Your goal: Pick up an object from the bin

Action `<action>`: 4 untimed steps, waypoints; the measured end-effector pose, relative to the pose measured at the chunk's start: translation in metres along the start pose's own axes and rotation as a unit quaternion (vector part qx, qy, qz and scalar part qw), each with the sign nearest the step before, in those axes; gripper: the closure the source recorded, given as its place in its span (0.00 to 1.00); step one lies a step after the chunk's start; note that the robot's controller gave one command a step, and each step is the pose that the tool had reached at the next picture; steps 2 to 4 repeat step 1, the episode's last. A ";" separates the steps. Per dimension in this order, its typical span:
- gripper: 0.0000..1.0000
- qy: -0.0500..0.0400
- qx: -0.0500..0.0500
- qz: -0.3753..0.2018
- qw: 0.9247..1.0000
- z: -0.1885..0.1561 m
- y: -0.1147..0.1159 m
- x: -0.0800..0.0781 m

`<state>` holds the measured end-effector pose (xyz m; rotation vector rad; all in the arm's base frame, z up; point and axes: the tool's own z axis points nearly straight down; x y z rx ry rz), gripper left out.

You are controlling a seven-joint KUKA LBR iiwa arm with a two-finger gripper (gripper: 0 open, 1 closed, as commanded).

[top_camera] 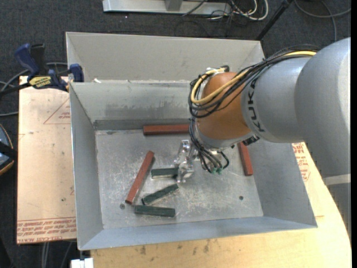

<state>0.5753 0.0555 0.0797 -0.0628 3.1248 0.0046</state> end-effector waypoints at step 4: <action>1.00 0.008 0.002 0.076 0.997 -0.195 0.014 0.018</action>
Offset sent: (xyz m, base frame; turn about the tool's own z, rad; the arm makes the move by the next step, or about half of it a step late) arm 0.0000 0.0000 0.0000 0.0000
